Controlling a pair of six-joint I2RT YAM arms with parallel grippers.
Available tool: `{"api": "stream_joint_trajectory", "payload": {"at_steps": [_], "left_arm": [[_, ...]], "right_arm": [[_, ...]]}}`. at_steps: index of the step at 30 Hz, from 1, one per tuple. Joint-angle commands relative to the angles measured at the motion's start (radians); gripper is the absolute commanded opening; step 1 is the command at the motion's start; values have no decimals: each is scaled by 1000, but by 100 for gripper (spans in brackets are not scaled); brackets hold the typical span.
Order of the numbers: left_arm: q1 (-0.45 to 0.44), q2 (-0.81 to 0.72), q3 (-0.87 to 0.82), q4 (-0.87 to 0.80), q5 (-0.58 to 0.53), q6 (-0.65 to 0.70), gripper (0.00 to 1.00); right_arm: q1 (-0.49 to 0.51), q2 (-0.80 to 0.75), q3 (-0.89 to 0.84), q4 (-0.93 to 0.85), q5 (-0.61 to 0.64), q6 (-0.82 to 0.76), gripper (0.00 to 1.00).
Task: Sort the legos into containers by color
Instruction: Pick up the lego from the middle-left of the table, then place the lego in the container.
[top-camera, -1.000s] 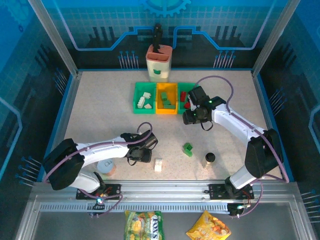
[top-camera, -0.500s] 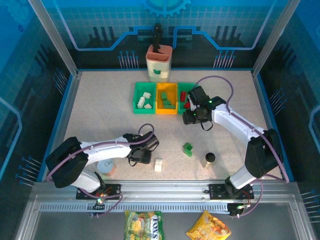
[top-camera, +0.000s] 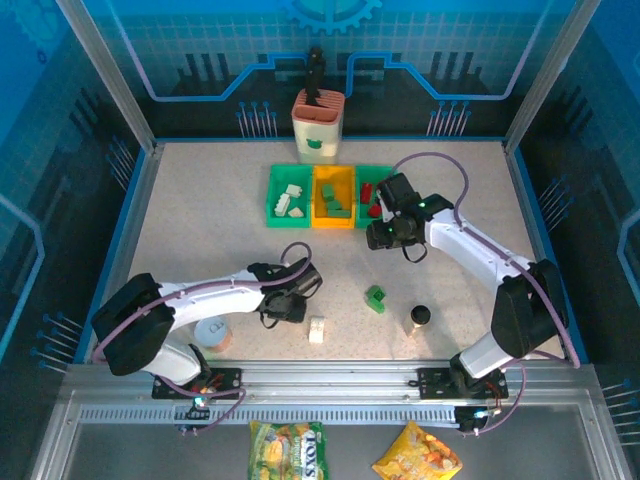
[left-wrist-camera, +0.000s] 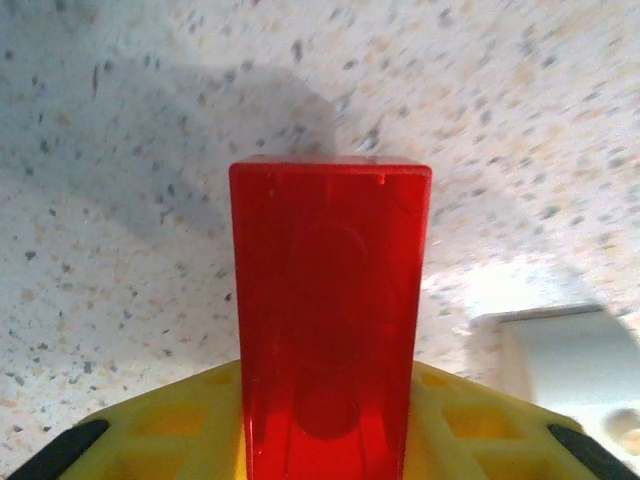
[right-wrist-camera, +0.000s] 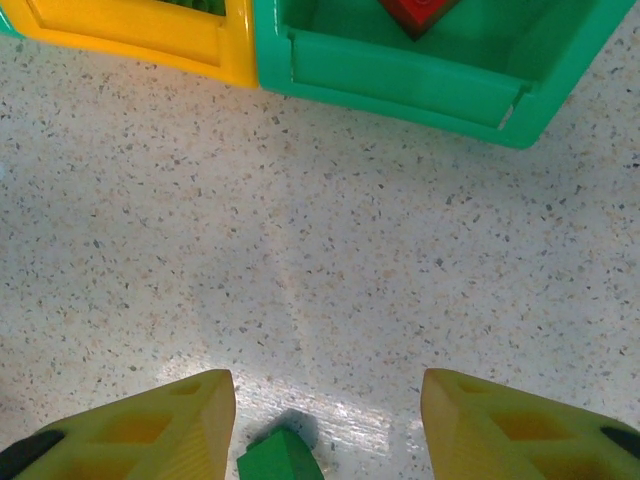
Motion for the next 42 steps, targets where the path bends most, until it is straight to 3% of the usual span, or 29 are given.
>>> {"api": "stream_joint_trajectory", "payload": {"at_steps": [1, 9, 18, 29, 33, 42], "left_arm": [[-8, 26, 72, 10, -11, 33, 36], [-5, 164, 298, 41, 8, 122, 35], [46, 378, 598, 86, 104, 217, 35], [98, 604, 879, 123, 212, 195, 35], [125, 669, 970, 140, 210, 167, 35], [172, 824, 1204, 97, 87, 172, 35]], "right_arm": [[-23, -56, -24, -1, -9, 19, 52], [-112, -148, -74, -16, -8, 26, 51], [-170, -243, -99, -69, 12, 15, 50], [-176, -366, -141, -135, 24, 42, 49], [-176, -409, -153, -158, 35, 49, 49], [-176, -468, -143, -206, 44, 51, 49]]}}
